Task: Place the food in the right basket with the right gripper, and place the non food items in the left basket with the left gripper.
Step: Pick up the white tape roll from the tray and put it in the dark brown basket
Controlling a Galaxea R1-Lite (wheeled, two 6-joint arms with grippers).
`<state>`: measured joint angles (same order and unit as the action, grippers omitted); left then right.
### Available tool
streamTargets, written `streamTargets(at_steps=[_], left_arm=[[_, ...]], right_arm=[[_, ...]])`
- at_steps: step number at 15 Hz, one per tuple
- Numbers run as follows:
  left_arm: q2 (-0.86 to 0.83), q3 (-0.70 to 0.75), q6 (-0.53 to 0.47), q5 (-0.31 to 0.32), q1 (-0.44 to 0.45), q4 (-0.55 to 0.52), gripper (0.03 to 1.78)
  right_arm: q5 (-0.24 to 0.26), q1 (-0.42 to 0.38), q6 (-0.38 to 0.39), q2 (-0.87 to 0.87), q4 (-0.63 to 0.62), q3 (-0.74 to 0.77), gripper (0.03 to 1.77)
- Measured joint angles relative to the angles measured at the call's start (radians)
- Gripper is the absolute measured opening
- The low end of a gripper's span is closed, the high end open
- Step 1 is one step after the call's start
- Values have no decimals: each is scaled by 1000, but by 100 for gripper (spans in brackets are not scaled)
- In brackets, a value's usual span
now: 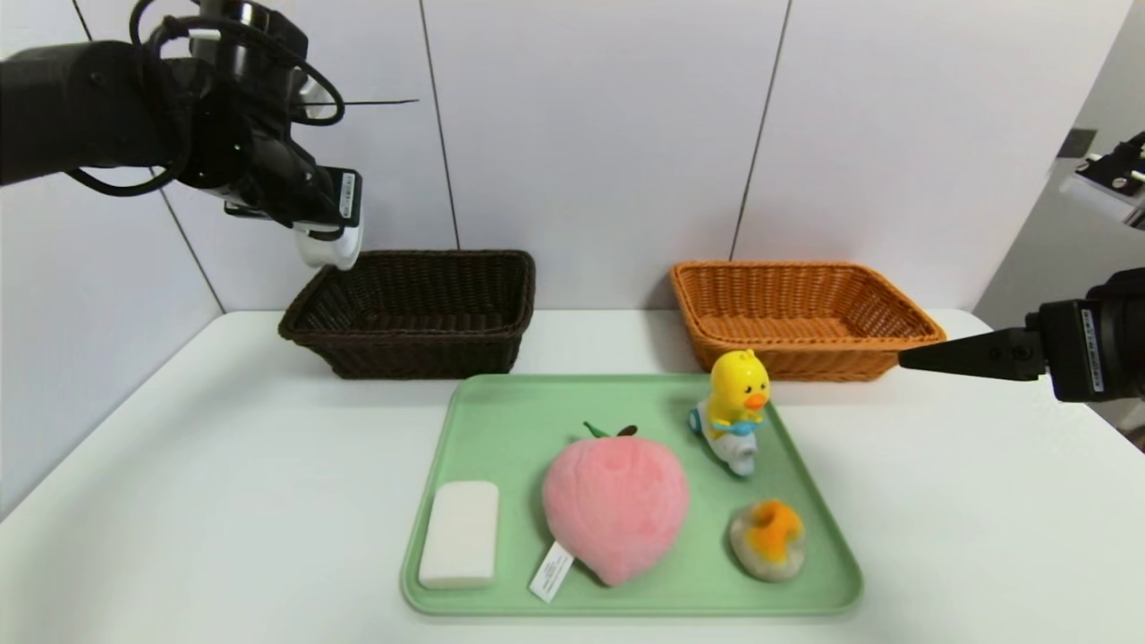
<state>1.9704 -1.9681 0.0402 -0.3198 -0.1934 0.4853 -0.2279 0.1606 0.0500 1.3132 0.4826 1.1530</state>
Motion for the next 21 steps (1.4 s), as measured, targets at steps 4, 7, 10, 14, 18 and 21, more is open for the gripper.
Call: streamTargets(at_steps=[4, 7, 10, 14, 18, 21], left_arm=[[87, 0, 6, 83, 44, -20, 56], [134, 0, 12, 90, 53, -26, 56], [171, 0, 15, 90, 62, -30, 56], [201, 0, 45, 90, 69, -28, 56], [209, 0, 50, 90, 69, -26, 102], [198, 1, 50, 90, 70, -21, 124]], right_arm=[[1, 1, 0, 0, -1, 0, 171], [3, 2, 0, -1, 0, -1, 171], [5, 2, 0, -2, 0, -1, 171], [2, 2, 0, -1, 0, 0, 171], [0, 2, 1, -1, 0, 0, 171], [0, 1, 2, -2, -1, -1, 171]])
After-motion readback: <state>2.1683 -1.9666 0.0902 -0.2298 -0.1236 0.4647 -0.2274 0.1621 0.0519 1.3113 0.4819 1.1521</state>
